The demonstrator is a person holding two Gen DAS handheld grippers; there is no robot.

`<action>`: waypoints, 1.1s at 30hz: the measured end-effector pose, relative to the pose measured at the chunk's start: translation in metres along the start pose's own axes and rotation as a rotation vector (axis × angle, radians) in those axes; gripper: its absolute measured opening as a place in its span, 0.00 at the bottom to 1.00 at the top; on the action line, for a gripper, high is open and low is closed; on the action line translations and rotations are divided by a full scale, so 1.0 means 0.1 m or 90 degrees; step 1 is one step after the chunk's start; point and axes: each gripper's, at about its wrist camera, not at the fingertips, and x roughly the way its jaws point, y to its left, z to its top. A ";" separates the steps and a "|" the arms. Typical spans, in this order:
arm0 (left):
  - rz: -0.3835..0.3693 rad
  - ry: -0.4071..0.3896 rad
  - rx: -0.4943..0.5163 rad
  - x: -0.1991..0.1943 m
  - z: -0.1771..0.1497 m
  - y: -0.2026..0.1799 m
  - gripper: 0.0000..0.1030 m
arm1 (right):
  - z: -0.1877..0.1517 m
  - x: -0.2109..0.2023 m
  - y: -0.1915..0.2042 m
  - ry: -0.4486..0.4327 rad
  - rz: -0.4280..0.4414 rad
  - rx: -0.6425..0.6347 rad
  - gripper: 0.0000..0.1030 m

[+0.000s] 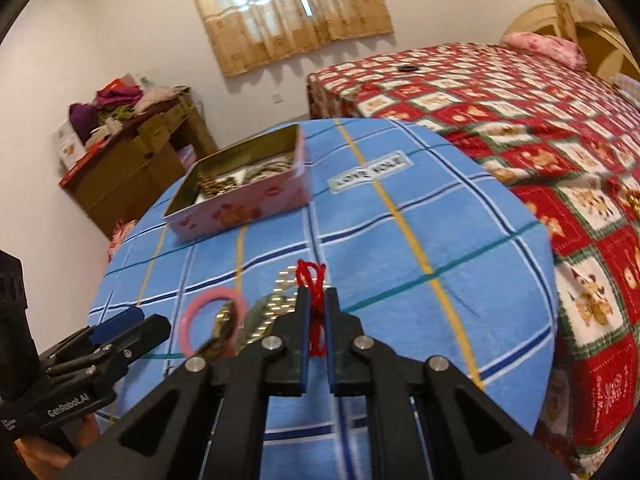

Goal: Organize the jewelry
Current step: 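Grasp the gold watch with left gripper while right grasps the red tassel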

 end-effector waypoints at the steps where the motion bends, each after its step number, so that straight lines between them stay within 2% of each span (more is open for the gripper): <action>1: -0.007 0.006 0.005 0.04 0.00 -0.03 0.68 | 0.01 -0.02 -0.05 -0.006 -0.009 0.010 0.09; 3: -0.001 0.018 0.017 0.14 0.00 -0.11 0.67 | 0.02 -0.03 -0.11 -0.010 -0.010 0.019 0.09; 5: -0.001 0.039 0.023 0.24 -0.02 -0.14 0.49 | 0.02 -0.01 -0.15 -0.006 -0.008 0.023 0.09; 7: -0.005 0.053 0.018 0.30 -0.05 -0.12 0.42 | 0.01 0.02 -0.20 0.002 -0.005 0.027 0.09; 10: -0.022 0.047 0.010 0.29 -0.04 -0.10 0.33 | -0.02 0.05 -0.24 0.011 -0.006 0.029 0.10; 12: -0.011 0.041 0.025 0.28 -0.05 -0.12 0.26 | -0.03 0.07 -0.26 0.015 -0.004 0.032 0.10; 16: -0.014 0.031 0.035 0.25 -0.06 -0.12 0.23 | -0.04 0.08 -0.29 0.016 -0.002 0.034 0.10; 20: -0.015 -0.001 0.058 0.14 -0.04 -0.16 0.11 | -0.04 0.08 -0.31 0.017 -0.004 0.034 0.10; 24: -0.018 -0.019 0.069 0.03 0.01 -0.16 0.11 | -0.03 0.07 -0.35 0.021 0.020 0.049 0.13; 27: -0.032 -0.002 0.069 0.06 -0.01 -0.14 0.11 | -0.03 0.06 -0.37 0.022 0.014 0.062 0.14; 28: -0.030 0.006 0.072 0.08 -0.02 -0.15 0.16 | -0.03 0.05 -0.37 0.021 0.013 0.065 0.15; 29: -0.022 0.016 0.076 0.10 -0.05 -0.17 0.28 | -0.03 0.05 -0.36 0.022 0.012 0.066 0.15; 31: -0.007 0.030 0.068 0.14 -0.08 -0.18 0.43 | -0.03 0.04 -0.34 0.022 0.009 0.061 0.15; 33: -0.007 0.039 0.040 0.13 -0.11 -0.14 0.47 | -0.03 0.01 -0.31 0.016 0.002 0.052 0.15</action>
